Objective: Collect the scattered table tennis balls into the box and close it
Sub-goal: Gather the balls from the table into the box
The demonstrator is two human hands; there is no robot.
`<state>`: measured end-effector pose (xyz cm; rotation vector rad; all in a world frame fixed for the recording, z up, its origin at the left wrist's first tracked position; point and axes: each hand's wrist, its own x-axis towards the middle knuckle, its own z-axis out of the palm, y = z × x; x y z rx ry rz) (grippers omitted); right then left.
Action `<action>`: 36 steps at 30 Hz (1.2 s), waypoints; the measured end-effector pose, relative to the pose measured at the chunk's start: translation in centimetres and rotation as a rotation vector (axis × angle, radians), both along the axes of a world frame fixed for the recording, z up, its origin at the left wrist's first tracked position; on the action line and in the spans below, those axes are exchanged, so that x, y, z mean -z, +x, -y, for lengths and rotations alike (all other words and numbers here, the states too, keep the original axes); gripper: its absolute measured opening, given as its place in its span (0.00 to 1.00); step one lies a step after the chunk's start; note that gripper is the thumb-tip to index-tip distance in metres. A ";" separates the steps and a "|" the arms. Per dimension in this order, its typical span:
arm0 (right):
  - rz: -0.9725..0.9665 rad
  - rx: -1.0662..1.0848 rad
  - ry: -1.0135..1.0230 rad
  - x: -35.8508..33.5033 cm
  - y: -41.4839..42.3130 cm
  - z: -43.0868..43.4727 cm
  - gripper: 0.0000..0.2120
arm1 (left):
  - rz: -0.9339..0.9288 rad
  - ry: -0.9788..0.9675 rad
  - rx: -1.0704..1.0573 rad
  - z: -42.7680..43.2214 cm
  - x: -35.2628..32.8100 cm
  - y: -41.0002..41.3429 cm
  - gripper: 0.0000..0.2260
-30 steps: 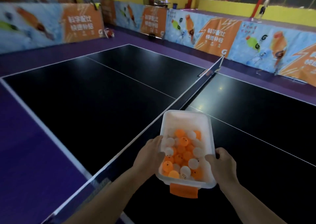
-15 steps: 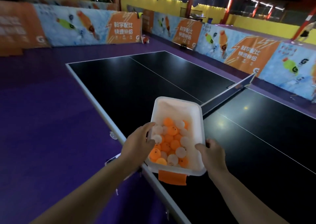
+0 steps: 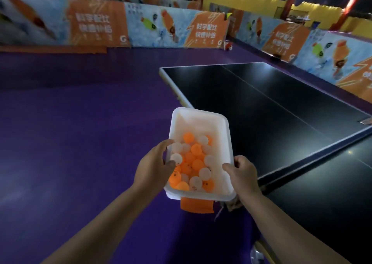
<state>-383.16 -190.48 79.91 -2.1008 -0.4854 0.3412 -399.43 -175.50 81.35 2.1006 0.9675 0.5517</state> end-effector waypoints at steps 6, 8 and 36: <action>-0.033 -0.084 -0.029 2.7 -5.4 -5.0 0.05 | -0.074 -0.061 -0.115 -3.6 2.3 -6.2 0.25; -0.035 -0.106 -0.041 3.3 -6.3 -5.4 0.04 | -0.086 -0.084 -0.144 -3.7 3.2 -7.4 0.26; -0.111 -0.333 -0.152 6.9 0.0 -19.0 0.07 | -0.284 -0.251 -0.428 -13.9 8.9 -2.0 0.14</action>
